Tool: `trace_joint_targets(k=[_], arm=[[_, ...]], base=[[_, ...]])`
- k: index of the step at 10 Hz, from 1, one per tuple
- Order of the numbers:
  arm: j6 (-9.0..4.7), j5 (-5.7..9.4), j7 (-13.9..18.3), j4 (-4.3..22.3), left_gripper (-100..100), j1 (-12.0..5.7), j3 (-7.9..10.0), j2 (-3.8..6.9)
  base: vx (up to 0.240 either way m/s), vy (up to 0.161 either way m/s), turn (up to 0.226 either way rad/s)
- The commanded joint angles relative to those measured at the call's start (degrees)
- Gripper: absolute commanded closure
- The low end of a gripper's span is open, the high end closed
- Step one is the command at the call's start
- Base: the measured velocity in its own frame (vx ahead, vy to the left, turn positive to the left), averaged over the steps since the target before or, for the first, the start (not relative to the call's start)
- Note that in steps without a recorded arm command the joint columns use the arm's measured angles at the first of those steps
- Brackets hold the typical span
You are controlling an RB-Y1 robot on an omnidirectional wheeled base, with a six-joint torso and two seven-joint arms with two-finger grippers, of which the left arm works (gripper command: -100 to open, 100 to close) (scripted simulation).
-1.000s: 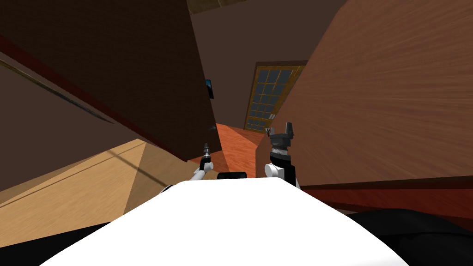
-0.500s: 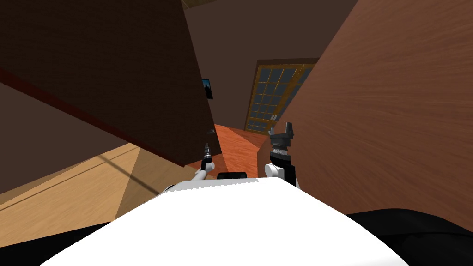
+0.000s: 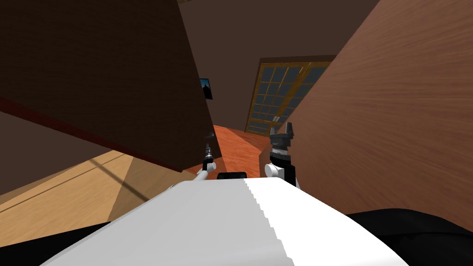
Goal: Push the door open
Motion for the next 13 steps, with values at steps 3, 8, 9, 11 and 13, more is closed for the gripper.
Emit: trace_joint_targets(k=[3,8,9,11,13], arm=[[0.14,0.04,0.1,0.1,-100,-0.14,0.28,0.62],[0.64,0.07,0.4,0.4,-100,-0.49,0.8,1.29],[0.78,0.08,0.5,0.5,-100,-0.59,0.95,1.17],[0.82,0.09,0.5,0.6,-100,-0.64,1.0,1.04],[0.82,0.09,0.5,0.6,100,-0.64,1.0,1.04]], base=[[0.144,0.064,-0.004],[0.196,0.048,-0.016],[0.231,0.049,-0.018],[0.163,0.059,-0.013],[-0.022,-0.01,0.006]])
